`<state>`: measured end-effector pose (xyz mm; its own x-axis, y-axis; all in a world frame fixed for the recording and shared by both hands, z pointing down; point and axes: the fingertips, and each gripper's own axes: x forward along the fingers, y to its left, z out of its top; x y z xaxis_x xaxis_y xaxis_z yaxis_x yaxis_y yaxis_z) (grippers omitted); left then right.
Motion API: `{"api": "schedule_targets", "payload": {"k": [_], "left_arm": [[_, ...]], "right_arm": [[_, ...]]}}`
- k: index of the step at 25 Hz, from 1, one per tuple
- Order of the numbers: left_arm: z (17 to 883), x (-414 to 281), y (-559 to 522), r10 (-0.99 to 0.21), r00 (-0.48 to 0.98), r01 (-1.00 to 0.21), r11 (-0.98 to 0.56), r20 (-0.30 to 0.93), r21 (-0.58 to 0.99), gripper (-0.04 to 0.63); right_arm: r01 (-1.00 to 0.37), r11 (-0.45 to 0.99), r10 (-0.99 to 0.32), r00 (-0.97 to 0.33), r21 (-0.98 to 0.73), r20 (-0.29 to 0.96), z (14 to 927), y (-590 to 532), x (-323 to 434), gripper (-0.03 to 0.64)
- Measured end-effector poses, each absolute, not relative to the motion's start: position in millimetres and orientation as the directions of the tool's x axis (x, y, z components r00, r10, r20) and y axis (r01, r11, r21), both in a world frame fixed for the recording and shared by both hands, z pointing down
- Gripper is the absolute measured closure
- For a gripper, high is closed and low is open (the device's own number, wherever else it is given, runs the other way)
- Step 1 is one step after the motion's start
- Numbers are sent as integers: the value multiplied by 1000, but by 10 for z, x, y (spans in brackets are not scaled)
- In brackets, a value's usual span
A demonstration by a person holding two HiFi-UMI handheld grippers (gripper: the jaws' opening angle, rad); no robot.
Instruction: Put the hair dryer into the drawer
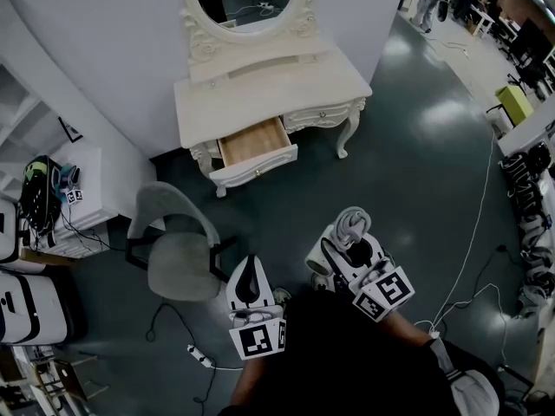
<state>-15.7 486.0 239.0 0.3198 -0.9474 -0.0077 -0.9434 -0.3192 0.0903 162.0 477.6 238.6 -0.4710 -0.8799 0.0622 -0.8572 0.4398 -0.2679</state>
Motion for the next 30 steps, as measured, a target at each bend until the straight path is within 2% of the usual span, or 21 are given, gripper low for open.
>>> {"api": "schedule_targets", "payload": {"k": [15,30], "left_arm": [[2482,-321,4684,-931,364,-925,-363,-6,110,572],[2569,-121,3593,-952,305,-947,-303,9,108,572]], "right_arm": [[-875,411,-895,-440,-257,67,2427,4648,1459,416],[-833,485,-855,-516,-265,59,2501,3441,1577,417]]}}
